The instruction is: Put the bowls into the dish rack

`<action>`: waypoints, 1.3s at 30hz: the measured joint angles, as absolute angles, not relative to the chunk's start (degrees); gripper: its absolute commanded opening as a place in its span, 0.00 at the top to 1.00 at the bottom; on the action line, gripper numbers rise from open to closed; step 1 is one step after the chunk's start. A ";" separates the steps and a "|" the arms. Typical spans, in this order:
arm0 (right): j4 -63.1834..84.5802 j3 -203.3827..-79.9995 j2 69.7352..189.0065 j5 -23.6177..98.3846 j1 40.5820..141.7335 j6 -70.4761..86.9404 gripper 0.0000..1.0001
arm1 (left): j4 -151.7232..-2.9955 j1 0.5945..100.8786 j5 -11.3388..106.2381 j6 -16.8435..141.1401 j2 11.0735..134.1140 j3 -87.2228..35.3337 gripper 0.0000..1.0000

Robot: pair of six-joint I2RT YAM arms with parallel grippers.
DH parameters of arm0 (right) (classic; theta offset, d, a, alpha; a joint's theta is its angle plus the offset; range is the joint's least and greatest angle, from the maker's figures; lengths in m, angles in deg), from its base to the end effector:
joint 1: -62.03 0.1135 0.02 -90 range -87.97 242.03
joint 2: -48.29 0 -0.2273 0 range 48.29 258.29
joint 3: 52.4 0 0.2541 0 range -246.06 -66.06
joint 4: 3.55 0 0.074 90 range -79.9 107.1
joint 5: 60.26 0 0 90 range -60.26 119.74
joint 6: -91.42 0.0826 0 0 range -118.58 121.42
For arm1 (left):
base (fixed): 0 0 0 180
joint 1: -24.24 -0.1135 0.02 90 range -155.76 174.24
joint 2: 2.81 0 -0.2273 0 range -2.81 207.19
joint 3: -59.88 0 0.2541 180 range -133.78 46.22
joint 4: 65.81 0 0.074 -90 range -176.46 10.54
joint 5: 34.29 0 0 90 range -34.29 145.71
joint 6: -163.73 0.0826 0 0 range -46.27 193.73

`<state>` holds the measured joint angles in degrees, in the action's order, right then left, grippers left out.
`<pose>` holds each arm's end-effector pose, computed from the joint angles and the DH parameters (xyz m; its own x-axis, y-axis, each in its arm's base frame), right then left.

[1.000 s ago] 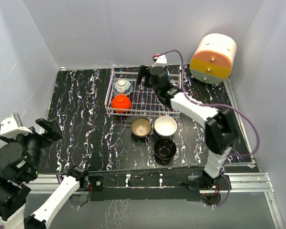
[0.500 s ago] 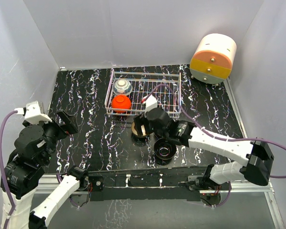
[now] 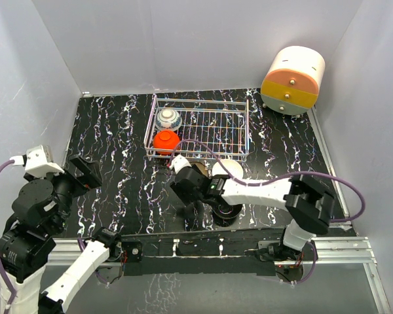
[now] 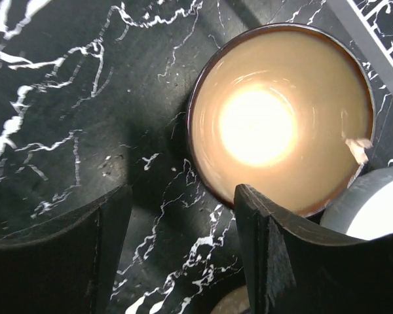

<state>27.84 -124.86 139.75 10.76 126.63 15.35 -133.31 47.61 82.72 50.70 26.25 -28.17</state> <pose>0.1800 0.3164 0.1408 -0.5050 -0.5327 -0.6791 -0.6632 0.7430 -0.0897 0.1050 -0.0045 0.4198 -0.1020 -0.3356 -0.9365 -0.1073 0.9396 -0.3251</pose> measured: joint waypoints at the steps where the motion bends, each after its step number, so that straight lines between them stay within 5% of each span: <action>1: 27.80 -125.04 141.17 10.61 126.63 14.85 0.36 | -133.55 47.61 82.98 50.70 26.01 -28.23 0.03; 7: 26.00 -127.77 145.83 7.59 126.56 11.68 0.37 | -134.42 47.61 84.07 50.61 24.43 -28.25 0.03; 26: 20.28 -128.12 150.92 4.75 125.34 8.31 0.92 | -135.73 47.61 85.29 50.55 23.97 -28.19 0.03; 39: 20.50 -127.42 139.47 21.69 123.28 12.34 0.92 | -136.54 47.61 85.32 50.50 23.93 -28.19 0.03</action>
